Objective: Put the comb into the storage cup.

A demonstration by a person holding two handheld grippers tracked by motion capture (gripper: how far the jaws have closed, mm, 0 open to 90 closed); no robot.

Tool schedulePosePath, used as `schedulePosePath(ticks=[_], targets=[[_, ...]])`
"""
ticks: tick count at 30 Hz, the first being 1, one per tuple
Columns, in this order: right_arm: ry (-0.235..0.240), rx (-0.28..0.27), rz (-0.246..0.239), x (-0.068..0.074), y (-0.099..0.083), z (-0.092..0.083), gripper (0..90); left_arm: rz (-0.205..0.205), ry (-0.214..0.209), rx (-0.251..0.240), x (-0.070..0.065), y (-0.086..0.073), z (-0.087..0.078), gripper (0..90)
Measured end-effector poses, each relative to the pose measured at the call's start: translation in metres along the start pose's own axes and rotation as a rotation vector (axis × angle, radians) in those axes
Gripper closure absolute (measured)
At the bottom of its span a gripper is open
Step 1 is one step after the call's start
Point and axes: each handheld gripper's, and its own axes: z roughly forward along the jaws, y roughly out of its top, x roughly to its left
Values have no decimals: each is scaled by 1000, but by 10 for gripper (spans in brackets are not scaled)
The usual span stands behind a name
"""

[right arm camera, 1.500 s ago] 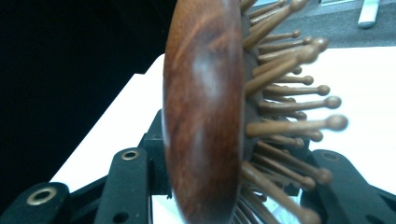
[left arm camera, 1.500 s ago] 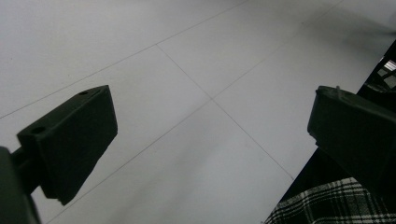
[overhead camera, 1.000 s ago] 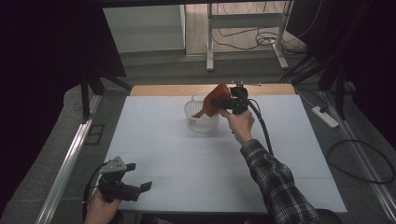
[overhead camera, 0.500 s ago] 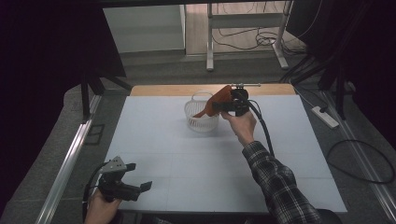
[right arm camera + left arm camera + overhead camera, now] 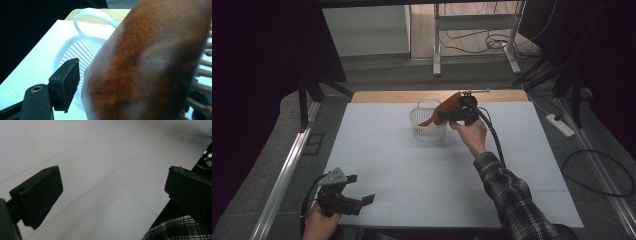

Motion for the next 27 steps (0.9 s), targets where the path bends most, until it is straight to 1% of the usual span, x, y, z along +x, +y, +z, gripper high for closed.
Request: schedulePosePath(ticks=[10, 17, 21, 24, 27], targets=[[-18, 11, -37, 2, 0, -1, 208, -2, -3, -2, 0, 0, 0, 15], [-22, 21, -62, 3, 0, -2, 199, -3, 0, -1, 0, 0, 0, 15], [-30, 19, -88, 3, 1, -5, 197, -4, 0, -1, 0, 0, 0, 15], [-20, 24, -90, 2, 2, -8, 197, -5, 0, -1, 0, 0, 0, 15], [-20, 32, -103, 2, 2, -9, 194, -5, 0, -1, 0, 0, 0, 16]])
